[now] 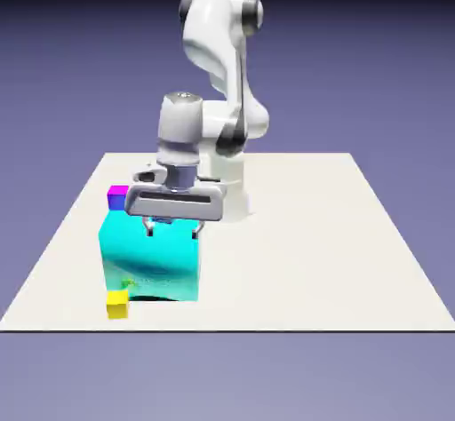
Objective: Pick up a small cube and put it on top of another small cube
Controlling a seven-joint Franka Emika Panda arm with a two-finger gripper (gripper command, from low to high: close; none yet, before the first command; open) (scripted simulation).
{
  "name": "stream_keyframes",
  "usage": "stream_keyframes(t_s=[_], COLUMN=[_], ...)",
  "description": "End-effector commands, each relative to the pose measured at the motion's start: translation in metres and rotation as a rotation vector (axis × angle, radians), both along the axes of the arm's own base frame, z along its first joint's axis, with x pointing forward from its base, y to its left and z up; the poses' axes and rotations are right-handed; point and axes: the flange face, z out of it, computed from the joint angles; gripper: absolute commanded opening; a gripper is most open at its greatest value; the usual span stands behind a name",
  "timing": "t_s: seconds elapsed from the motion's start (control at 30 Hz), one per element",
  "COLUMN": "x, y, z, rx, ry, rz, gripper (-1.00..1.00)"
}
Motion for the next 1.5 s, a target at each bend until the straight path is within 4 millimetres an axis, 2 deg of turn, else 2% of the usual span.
stream_keyframes(t_s=[0.0, 0.23, 0.43, 0.5, 0.6, 0.63, 0.67, 0.7, 0.8, 0.87, 0.93, 0.97, 1.07, 1.1, 1.2, 1.37, 1.47], x=[0.005, 0.022, 0.018, 0.017, -0.004, -0.006, -0.006, -0.006, 0.016, 0.017, 0.021, 0.019, 0.002, -0.007, -0.040, -0.091, -0.107], y=[-0.008, -0.073, -0.129, -0.135, -0.137, -0.137, -0.137, -0.137, -0.135, -0.135, -0.078, -0.045, 0.054, 0.079, 0.132, 0.170, 0.147], z=[-0.010, -0.083, -0.152, -0.159, -0.219, -0.223, -0.223, -0.223, -0.164, -0.159, -0.168, -0.166, -0.158, -0.151, -0.123, -0.081, -0.053], rx=[0.000, 0.017, 0.059, 0.065, 0.065, 0.066, 0.066, 0.066, 0.065, 0.065, 0.168, 0.226, 0.394, 0.434, 0.510, 0.543, 0.487], ry=[0.038, 0.305, 0.531, 0.553, 0.553, 0.553, 0.553, 0.553, 0.553, 0.553, 0.592, 0.615, 0.688, 0.710, 0.772, 0.845, 0.834], rz=[0.000, -0.013, -0.028, -0.029, -0.029, -0.029, -0.029, -0.029, -0.029, -0.029, 0.105, 0.174, 0.387, 0.435, 0.516, 0.518, 0.377], gripper=[0.00, 0.00, 0.00, 0.00, 0.00, 0.00, -1.00, -1.00, -1.00, -1.00, -1.00, -1.00, -1.00, -1.00, -1.00, -1.00, -1.00])
